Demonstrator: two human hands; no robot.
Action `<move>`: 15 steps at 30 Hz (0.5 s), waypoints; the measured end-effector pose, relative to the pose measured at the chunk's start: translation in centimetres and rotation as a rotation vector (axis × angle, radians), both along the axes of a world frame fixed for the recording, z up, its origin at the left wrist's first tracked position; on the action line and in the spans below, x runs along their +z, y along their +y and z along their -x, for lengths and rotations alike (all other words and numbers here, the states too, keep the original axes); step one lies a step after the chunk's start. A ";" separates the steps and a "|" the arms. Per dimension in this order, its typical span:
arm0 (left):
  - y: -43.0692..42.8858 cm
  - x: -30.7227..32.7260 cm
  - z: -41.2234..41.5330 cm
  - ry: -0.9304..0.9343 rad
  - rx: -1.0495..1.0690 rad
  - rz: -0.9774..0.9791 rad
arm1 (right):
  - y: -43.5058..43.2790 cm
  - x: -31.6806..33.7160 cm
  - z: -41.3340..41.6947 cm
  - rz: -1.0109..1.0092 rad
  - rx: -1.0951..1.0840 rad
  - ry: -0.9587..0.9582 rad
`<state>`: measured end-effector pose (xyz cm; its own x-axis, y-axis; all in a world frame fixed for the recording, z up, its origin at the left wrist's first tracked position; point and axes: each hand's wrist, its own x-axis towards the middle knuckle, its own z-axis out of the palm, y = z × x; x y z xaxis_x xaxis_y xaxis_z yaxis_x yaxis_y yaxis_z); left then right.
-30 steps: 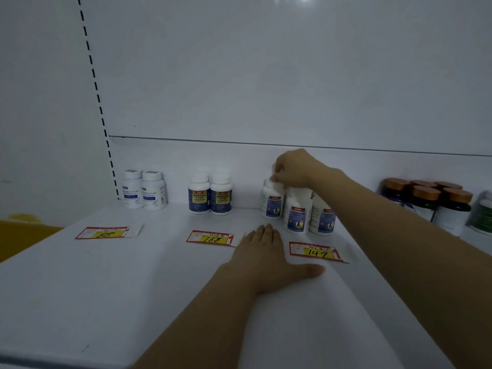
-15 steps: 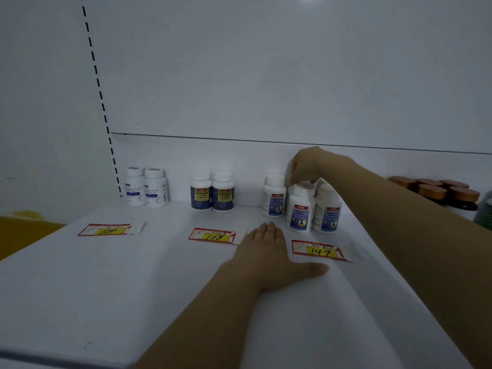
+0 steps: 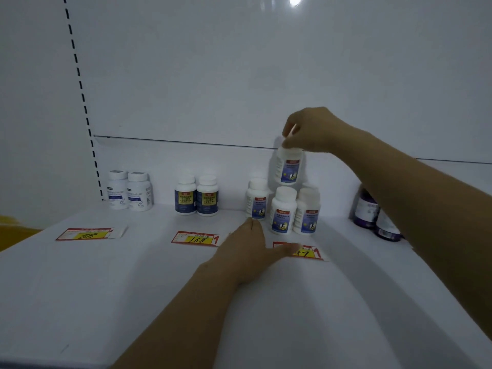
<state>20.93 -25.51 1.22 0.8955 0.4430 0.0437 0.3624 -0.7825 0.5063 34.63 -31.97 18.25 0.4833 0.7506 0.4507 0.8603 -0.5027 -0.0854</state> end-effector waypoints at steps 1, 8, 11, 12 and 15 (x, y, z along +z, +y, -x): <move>-0.1 0.2 0.0 -0.046 0.005 0.023 | -0.6 0.5 0.4 -0.018 0.013 0.011; -0.1 1.3 0.0 -0.397 -0.061 0.228 | -3.9 -0.9 2.6 -0.058 0.099 0.210; 0.2 1.5 -0.2 -0.418 -0.057 0.273 | -4.1 -3.2 2.8 -0.079 0.082 0.266; 0.2 1.5 -0.3 -0.413 -0.060 0.272 | -4.2 -4.0 2.7 -0.095 0.079 0.290; 0.2 1.3 -0.4 -0.386 -0.071 0.269 | -4.5 -6.1 2.5 -0.197 0.090 0.394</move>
<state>21.30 -25.31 2.53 0.8647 0.4225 0.2715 0.0579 -0.6209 0.7818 32.18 -36.45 12.14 0.5830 0.7161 0.3838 0.7828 -0.3685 -0.5015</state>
